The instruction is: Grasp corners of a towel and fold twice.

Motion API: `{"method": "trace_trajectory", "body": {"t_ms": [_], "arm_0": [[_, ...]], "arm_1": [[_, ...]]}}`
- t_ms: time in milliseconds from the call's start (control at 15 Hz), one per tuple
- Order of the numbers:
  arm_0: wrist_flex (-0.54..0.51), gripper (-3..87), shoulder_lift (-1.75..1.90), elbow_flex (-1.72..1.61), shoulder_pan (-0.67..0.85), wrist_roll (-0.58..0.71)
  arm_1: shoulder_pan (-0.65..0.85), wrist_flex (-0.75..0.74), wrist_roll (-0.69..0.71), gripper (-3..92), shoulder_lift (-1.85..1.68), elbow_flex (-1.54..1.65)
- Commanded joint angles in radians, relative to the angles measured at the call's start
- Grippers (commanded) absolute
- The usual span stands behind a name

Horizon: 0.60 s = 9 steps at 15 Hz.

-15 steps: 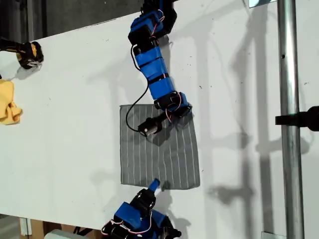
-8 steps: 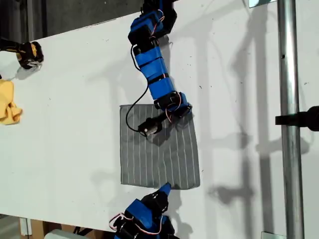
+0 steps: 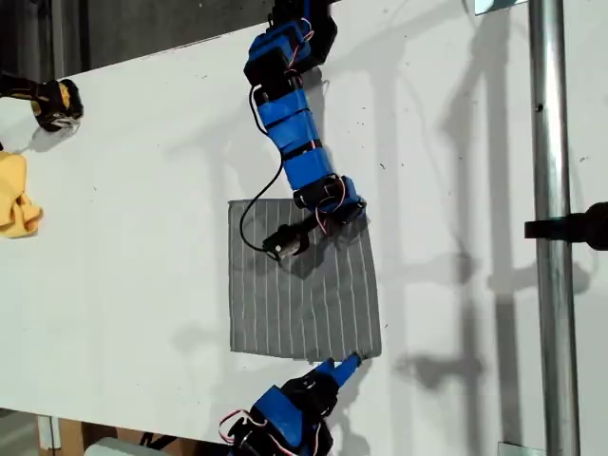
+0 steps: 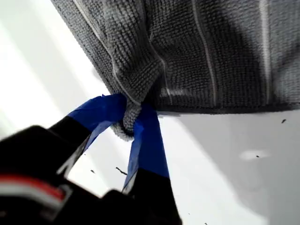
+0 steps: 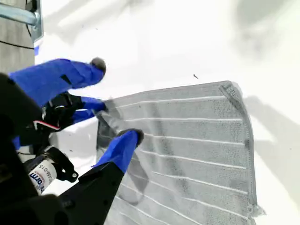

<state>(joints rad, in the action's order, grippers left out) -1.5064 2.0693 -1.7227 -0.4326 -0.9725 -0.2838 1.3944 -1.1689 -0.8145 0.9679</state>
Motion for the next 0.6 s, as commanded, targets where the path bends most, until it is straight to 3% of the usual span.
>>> {"method": "trace_trajectory", "body": {"t_ms": [0,533], "arm_0": [[0.012,28.6,0.003,0.000,-0.011,-0.002],[0.137,28.1,0.028,-0.225,0.011,-0.044]], "arm_1": [[0.015,0.005,0.012,-0.2,-0.025,-0.014],[0.006,0.005,0.005,-0.2,-0.025,-0.014]]}}
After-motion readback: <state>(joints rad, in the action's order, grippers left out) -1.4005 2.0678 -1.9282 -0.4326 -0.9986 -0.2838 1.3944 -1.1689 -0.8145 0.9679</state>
